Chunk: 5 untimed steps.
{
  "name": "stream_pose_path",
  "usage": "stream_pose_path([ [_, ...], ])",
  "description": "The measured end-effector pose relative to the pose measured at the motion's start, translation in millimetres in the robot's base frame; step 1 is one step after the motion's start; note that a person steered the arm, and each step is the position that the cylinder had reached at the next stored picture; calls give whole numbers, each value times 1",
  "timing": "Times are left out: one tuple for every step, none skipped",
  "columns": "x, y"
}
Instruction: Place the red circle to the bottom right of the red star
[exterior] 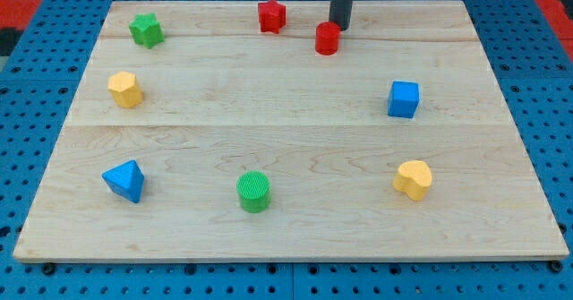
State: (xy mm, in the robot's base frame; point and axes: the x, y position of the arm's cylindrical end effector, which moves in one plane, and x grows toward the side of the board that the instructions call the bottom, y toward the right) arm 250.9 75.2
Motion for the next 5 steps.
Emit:
stream_pose_path([
  [6, 26],
  [10, 50],
  [22, 7],
  [33, -19],
  [35, -37],
])
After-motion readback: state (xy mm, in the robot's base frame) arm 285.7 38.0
